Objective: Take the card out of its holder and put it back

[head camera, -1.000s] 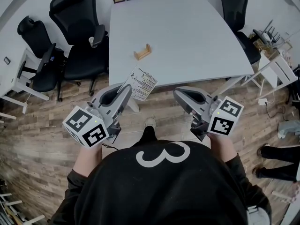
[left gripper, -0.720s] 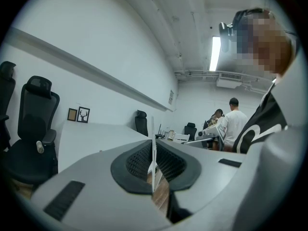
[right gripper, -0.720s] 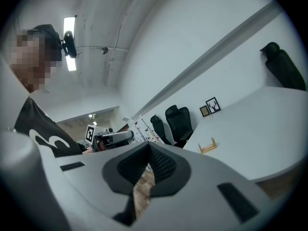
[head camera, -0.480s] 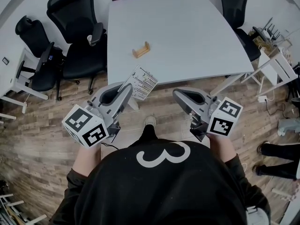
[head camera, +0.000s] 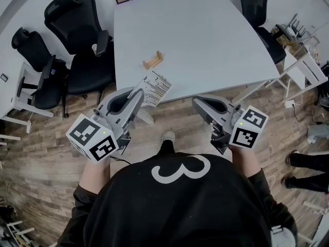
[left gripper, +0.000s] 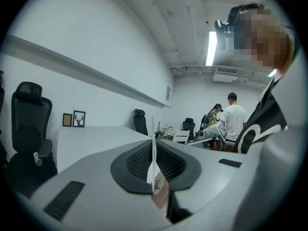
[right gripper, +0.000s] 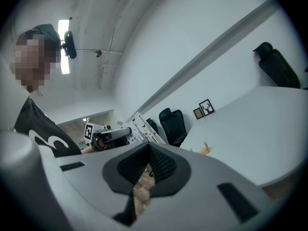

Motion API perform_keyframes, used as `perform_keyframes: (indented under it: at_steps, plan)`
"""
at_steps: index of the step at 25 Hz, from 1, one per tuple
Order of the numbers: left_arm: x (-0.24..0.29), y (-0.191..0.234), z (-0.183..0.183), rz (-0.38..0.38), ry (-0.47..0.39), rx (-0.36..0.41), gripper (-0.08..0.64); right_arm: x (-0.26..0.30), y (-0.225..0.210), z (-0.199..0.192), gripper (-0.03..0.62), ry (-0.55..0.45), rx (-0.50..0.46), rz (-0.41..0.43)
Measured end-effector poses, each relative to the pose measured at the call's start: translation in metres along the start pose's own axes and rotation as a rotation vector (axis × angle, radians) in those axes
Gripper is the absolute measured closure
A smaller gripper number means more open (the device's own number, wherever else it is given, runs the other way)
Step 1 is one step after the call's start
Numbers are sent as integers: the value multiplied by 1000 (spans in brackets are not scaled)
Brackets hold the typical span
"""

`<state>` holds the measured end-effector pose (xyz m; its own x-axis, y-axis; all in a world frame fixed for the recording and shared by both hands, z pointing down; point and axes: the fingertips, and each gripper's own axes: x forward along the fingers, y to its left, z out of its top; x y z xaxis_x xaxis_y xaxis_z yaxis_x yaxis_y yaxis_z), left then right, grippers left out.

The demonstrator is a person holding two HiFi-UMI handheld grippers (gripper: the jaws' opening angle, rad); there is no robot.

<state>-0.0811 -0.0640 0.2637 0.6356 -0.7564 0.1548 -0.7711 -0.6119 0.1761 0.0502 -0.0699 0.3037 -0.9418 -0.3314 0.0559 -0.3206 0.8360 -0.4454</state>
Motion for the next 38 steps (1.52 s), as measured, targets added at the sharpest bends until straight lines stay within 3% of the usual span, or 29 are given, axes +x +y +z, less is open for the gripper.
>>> perform_keyframes:
  at_steps: [11, 19, 26, 34, 38]
  plan:
    - [39, 52, 16, -24, 24, 78, 535, 26, -44, 15, 584, -26, 5, -53]
    - [86, 123, 34, -43, 69, 112, 535, 55, -94, 34, 583, -20, 53, -123]
    - [118, 160, 24, -51, 121, 159, 535, 68, -126, 37, 584, -13, 83, -162]
    - [145, 191, -11, -62, 219, 227, 535, 85, -149, 38, 584, 8, 100, -187]
    - [155, 207, -28, -52, 257, 214, 535, 90, -161, 38, 583, 16, 111, -203]
